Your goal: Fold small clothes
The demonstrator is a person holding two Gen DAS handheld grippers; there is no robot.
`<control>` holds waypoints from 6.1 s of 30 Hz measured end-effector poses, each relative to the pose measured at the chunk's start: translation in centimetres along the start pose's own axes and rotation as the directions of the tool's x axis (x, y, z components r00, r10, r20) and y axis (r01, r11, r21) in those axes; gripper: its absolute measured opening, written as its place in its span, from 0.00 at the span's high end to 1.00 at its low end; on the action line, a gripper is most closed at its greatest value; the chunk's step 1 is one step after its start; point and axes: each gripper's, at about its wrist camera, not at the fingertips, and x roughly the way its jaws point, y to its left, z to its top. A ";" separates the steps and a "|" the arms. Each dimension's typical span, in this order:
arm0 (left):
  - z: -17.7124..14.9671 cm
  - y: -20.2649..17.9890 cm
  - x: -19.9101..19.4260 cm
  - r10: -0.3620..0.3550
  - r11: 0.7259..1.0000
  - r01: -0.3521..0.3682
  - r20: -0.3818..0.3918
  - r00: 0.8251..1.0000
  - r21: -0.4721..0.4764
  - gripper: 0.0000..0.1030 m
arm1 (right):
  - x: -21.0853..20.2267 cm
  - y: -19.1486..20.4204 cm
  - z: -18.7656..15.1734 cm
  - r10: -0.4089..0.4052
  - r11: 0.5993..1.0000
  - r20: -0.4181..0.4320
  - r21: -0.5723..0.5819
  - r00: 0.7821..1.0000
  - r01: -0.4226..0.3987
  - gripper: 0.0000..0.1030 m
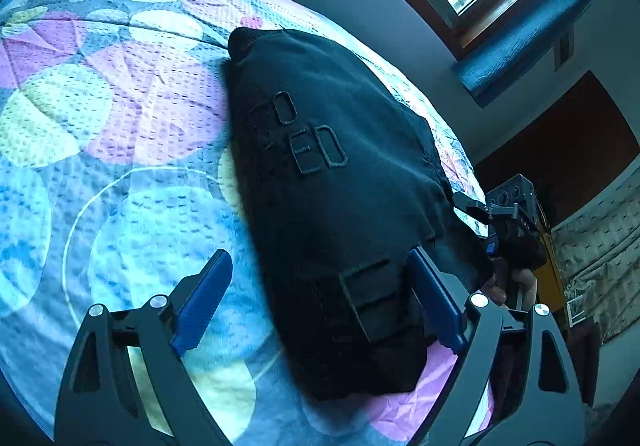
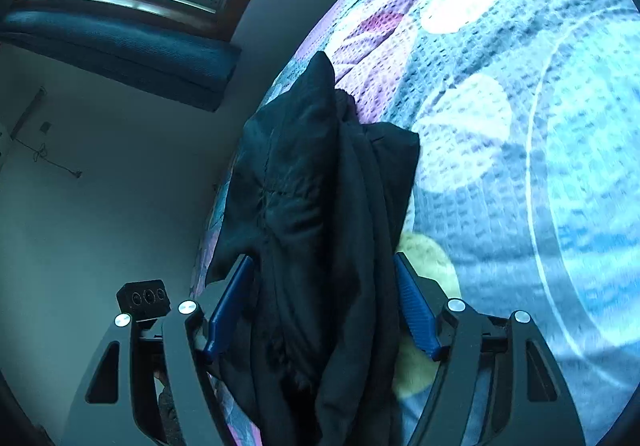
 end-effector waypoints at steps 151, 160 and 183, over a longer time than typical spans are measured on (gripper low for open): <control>-3.9 -5.8 2.4 0.148 0.974 -0.154 0.045 0.988 0.167 0.31 | -3.2 -2.2 -6.0 0.001 0.997 -0.023 -0.077 1.000 -0.003 0.67; -3.8 -5.8 2.4 0.146 0.974 -0.152 0.044 0.988 0.168 0.31 | -3.2 -2.3 -5.9 0.002 0.997 -0.024 -0.077 1.000 -0.004 0.67; -3.5 -5.1 2.0 0.096 0.986 -0.099 0.034 0.995 0.132 0.25 | -3.4 -1.9 -5.4 0.034 0.997 -0.019 -0.072 0.999 -0.035 0.61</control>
